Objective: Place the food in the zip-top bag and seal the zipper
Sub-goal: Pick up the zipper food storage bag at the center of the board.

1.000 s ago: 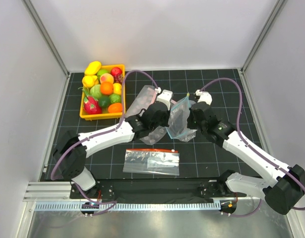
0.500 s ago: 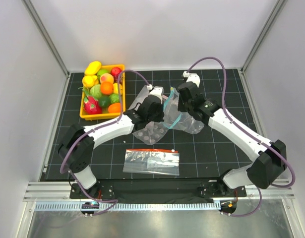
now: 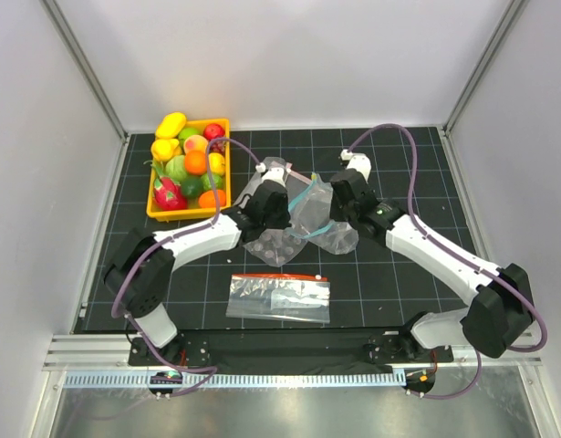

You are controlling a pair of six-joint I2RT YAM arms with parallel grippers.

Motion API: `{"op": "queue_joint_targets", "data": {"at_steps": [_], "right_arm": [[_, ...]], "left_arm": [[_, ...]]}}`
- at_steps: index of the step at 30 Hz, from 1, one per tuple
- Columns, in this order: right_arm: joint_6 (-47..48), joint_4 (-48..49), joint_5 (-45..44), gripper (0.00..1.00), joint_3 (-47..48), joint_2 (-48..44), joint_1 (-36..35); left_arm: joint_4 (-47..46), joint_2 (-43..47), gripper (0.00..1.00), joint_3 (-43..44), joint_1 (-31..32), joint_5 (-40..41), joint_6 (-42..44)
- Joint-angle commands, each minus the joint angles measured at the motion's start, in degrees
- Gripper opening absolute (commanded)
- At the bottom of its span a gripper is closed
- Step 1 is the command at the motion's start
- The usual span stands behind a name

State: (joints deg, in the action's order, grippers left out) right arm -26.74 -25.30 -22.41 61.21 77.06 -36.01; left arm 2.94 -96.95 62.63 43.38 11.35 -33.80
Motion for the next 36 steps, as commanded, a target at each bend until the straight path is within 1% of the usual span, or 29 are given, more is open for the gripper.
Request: {"op": "queue_joint_targets", "data": {"at_steps": [1,7,12,17,23,26,28,29,30,31,33,34,36], "right_arm": [[-4.0,2.1,-5.0,0.01,-0.3,-2.4,-0.3],[-2.2,3.4,0.0,0.01,-0.3,0.2,-0.3],[-1.7,2.6,1.3,0.01,0.6,1.5,-0.3],[0.2,4.1,7.2,0.01,0.3,1.0,-0.3],[-1.2,0.3,1.2,0.01,2.7,1.5,-0.3],[-3.7,-0.4,-1.7,0.01,2.9,1.4,-0.3],[-5.0,-1.4,-5.3,0.01,2.9,1.4,-0.4],[-5.7,-2.8,-7.7,0.01,4.4,2.0,-0.6],[-6.0,-4.7,-9.7,0.01,5.6,2.5,-0.7],[-6.6,-8.5,-13.9,0.01,6.8,2.9,-0.9],[-7.1,-12.2,-17.6,0.01,9.3,3.3,-1.3],[-7.2,-12.5,-19.4,0.01,9.5,2.9,-1.4],[-7.0,-10.8,-19.2,0.01,8.2,1.4,-1.5]], "left_arm": [[-2.7,4.5,0.08,-0.9,-0.3,3.8,-0.5],[-2.7,6.2,0.10,-2.0,-0.3,5.0,-0.4],[-2.7,6.0,0.10,-1.9,-0.3,4.6,-0.3],[-2.7,5.6,0.10,-1.7,-0.3,4.8,0.0],[-2.7,5.3,0.10,-1.5,-0.3,4.6,0.0],[-2.7,5.2,0.10,-1.6,-0.3,5.1,0.2],[-2.7,5.1,0.10,-1.5,-0.3,5.6,0.2],[-2.7,4.8,0.09,-1.5,-0.3,5.8,-0.1],[-2.6,4.6,0.09,-1.5,-0.5,5.8,-0.5],[-2.4,4.3,0.09,-1.5,-0.8,5.2,-0.9],[-2.3,3.7,0.09,-1.4,-1.4,4.3,-2.0],[-2.3,3.4,0.09,-1.2,-1.6,3.6,-2.2],[-2.3,3.3,0.08,-1.2,-1.6,3.2,-2.2]]}}
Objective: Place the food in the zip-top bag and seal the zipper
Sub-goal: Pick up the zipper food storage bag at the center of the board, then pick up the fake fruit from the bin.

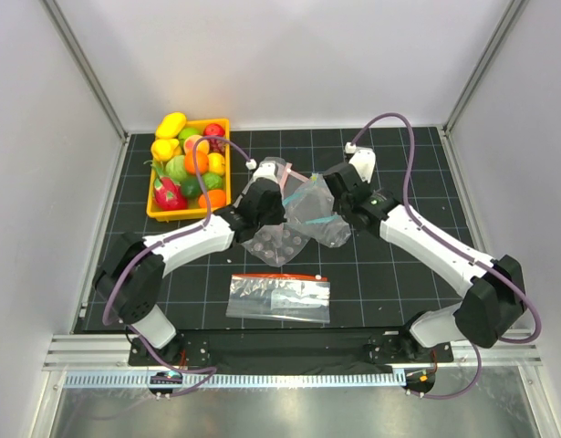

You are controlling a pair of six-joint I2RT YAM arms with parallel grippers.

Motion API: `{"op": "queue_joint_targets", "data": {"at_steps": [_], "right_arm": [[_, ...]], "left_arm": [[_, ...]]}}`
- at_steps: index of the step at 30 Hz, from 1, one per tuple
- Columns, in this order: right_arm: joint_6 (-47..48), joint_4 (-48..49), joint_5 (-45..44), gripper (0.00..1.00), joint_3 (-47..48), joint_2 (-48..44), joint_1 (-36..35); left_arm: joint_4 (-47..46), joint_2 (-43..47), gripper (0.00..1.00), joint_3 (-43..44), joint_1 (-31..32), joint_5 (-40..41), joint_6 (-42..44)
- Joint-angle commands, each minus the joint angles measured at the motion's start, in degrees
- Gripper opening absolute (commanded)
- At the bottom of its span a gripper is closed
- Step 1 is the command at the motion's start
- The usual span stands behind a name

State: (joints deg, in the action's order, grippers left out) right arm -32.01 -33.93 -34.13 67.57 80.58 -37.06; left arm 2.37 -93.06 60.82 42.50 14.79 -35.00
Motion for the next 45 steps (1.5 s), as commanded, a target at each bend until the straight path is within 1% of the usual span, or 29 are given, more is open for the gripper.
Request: {"op": "queue_joint_targets", "data": {"at_steps": [1,3,4,5,6,8,9,12,13,15,16,19,22,26,31,37,45], "right_arm": [[-0.6,-1.1,-5.7,0.01,1.2,-2.7,-0.4],[0.3,1.7,-3.8,0.01,-0.5,-3.6,-0.5],[0.7,2.5,-3.0,0.01,-0.9,-4.1,-0.5],[1.6,3.3,-1.5,0.01,-1.4,-4.3,-0.5],[1.6,4.0,-1.2,0.01,-1.8,-4.3,-0.5],[1.4,4.1,-1.4,0.01,-1.8,-3.9,-0.5],[1.3,4.1,-1.6,0.01,-1.7,-3.8,-0.5],[1.1,4.3,-1.2,0.01,-1.7,-3.1,-0.5],[1.2,4.2,-1.0,0.01,-1.7,-2.9,-0.4],[0.9,4.2,-0.2,0.01,-1.5,-2.4,-0.4],[0.9,4.3,-0.1,0.01,-1.6,-2.4,-0.5],[1.0,4.5,0.1,0.01,-1.5,-2.1,-0.5],[1.1,4.5,0.4,0.01,-1.5,-2.0,-0.5],[1.2,4.8,-0.1,0.01,-1.7,-2.1,-0.5],[1.2,4.6,-0.8,0.01,-1.7,-2.4,-0.5],[1.2,4.5,-0.7,0.01,-1.7,-2.4,-0.5],[1.2,4.7,-0.1,0.01,-1.9,-2.8,-0.5]], "left_arm": [[-1.8,-0.5,0.09,0.7,-0.8,-0.2,-1.0],[-1.8,-0.1,0.11,0.7,-0.8,-1.3,-0.8],[-1.8,0.1,0.20,0.7,-0.8,-1.8,-0.3],[-1.8,0.3,0.26,0.8,-0.8,-2.6,-0.1],[-1.6,1.3,0.43,0.6,-0.8,-2.7,0.2],[-1.5,2.9,0.59,0.2,-0.8,-2.5,0.8],[-1.2,3.8,0.73,-0.3,-0.8,-1.4,1.1],[0.7,7.9,0.89,-0.6,-0.8,2.0,2.4],[2.8,9.7,0.95,-0.4,-0.8,3.3,2.7],[5.5,11.7,0.99,0.4,-0.9,6.6,3.2],[8.3,13.5,1.00,0.5,-1.0,11.1,3.1],[12.1,15.5,1.00,0.7,-2.8,17.4,2.2],[15.2,16.0,1.00,1.0,-6.3,19.9,0.4],[14.7,15.6,1.00,0.2,-8.7,20.0,-0.2],[15.0,12.4,1.00,0.4,-14.6,19.2,-1.5],[16.9,6.7,1.00,2.6,-17.1,21.4,-1.6],[17.9,-1.0,1.00,6.4,-20.5,19.5,-1.4]]}}
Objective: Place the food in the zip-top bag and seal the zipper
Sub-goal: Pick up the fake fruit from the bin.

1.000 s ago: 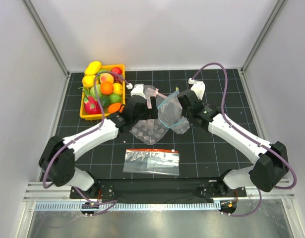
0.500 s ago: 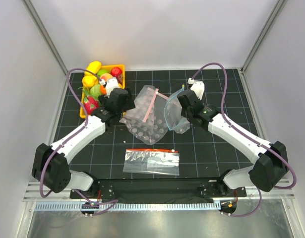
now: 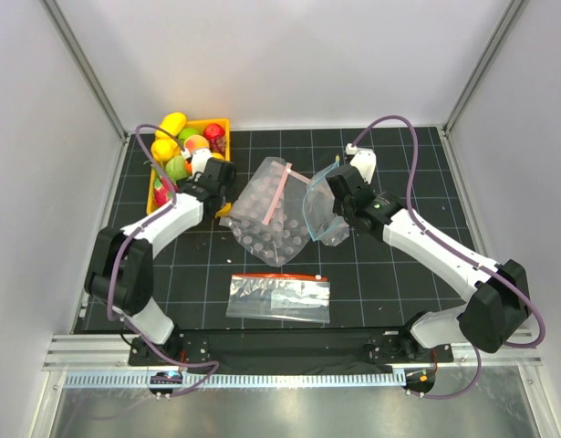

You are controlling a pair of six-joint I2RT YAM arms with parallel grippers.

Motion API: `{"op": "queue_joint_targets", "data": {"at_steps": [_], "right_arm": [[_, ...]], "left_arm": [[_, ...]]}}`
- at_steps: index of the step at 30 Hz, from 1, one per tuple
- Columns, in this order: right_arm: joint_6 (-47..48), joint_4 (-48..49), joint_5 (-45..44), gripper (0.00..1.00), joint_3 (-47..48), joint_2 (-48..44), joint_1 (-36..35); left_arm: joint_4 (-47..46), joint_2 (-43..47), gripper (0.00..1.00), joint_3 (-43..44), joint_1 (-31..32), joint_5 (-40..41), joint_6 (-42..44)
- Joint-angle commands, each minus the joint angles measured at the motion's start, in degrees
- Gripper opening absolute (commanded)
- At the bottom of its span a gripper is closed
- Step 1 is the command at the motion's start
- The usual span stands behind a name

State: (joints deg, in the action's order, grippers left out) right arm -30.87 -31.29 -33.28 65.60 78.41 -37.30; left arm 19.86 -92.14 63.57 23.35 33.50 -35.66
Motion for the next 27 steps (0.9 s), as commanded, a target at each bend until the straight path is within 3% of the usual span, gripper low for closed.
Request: {"op": "queue_joint_targets", "data": {"at_steps": [1,15,24,27], "right_arm": [[0.1,2.1,-0.8,0.01,0.1,-0.6,-0.2],[0.5,2.4,0.6,0.01,-0.1,-0.4,-0.2],[0.6,2.5,1.1,0.01,-0.1,-0.2,-0.1],[0.6,2.5,1.0,0.01,-0.1,-0.4,-0.2]], "left_arm": [[0.6,-2.5,1.00,4.1,-1.6,0.8,-0.6],[2.3,-12.6,1.00,9.8,-4.5,-4.7,0.6],[2.8,-14.3,1.00,10.3,-5.4,-9.2,-0.7],[2.9,-13.8,0.93,10.3,-5.4,-10.3,-0.7]]}}
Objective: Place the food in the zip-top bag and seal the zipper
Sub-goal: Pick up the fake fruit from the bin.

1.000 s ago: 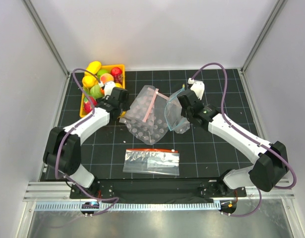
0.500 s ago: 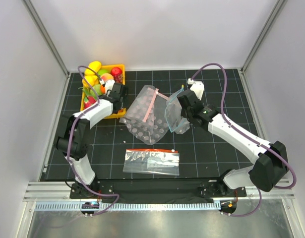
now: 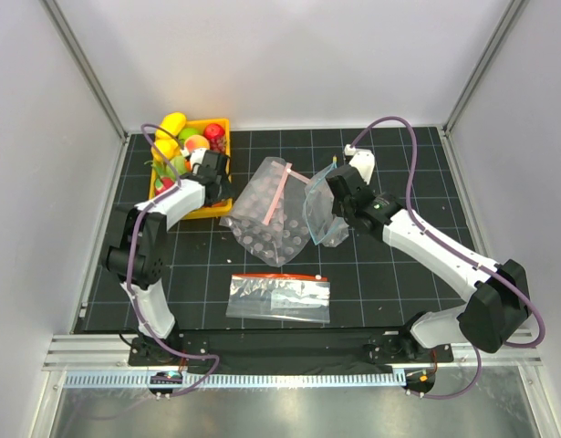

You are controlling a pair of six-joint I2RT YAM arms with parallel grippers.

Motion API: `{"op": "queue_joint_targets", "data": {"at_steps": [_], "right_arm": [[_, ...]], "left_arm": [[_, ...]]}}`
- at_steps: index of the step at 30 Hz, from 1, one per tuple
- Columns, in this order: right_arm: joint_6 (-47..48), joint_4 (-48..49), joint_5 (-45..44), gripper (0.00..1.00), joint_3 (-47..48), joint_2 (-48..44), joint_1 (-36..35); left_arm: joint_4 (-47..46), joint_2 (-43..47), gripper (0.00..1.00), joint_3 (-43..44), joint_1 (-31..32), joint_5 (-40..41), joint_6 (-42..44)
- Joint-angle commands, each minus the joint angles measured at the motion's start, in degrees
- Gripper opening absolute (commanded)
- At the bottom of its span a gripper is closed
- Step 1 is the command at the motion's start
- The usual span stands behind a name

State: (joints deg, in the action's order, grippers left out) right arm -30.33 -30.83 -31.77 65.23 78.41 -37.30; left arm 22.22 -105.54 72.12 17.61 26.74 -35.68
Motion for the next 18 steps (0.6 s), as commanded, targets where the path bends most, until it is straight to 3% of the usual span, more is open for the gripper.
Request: {"op": "queue_joint_targets", "data": {"at_steps": [1,10,18], "right_arm": [[-0.1,2.1,-0.3,0.01,0.2,-0.3,-0.2],[0.0,2.3,-0.1,0.01,0.2,-0.2,-0.1],[0.4,2.3,-0.6,0.01,0.1,-0.8,-0.2]], "left_arm": [[-0.1,0.4,0.86,1.5,0.3,-4.5,-0.7],[-6.9,13.8,0.65,-5.7,4.8,-6.3,0.3],[-8.3,21.1,0.65,-9.4,7.7,-6.0,0.6]]}}
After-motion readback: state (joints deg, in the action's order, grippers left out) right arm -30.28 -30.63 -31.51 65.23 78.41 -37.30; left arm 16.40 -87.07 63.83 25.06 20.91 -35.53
